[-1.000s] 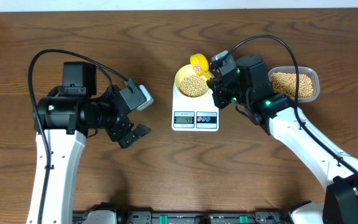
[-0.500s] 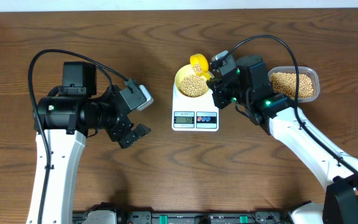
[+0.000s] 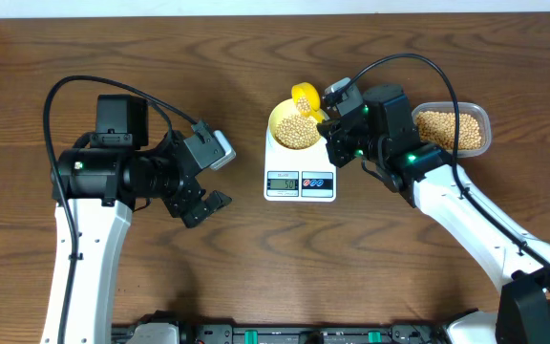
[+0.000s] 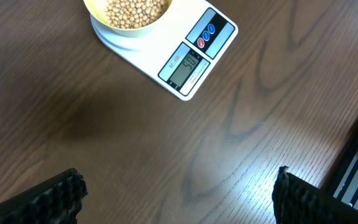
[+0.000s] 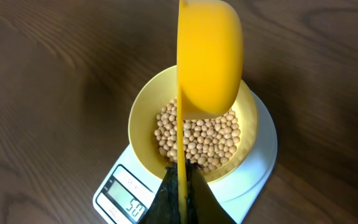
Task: Scoop item into bowl and weigh 50g on scale
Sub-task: 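Tip the yellow scoop to pour soybeans into the yellow bowl, then carry the empty scoop right back toward the soybean tub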
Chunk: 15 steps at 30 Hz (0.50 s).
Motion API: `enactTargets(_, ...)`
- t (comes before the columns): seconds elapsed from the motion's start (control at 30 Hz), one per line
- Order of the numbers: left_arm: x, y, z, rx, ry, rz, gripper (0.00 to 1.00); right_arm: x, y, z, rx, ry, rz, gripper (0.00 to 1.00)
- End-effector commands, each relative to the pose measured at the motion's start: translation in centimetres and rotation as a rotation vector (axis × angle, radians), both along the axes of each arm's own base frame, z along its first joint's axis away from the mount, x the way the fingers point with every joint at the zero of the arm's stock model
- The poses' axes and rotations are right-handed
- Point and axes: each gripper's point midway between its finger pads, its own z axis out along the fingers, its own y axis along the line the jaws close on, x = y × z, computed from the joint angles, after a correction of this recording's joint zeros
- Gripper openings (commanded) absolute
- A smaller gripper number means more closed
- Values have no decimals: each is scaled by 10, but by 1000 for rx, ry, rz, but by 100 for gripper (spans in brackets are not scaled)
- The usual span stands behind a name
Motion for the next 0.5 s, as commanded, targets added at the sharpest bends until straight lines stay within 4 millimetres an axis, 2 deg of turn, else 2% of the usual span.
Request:
enactTargets(0.0,1,0,1,-5,-4,-6,98,-1,4,2,36,28,-11,1)
enactTargets(0.17,1,0,2,-5,-5,-6,98,-2,4,5,98,72,-14,1)
enactTargets(0.47,1,0,2,-5,-5,-6,98,2,-10,10,199,143,-36,1)
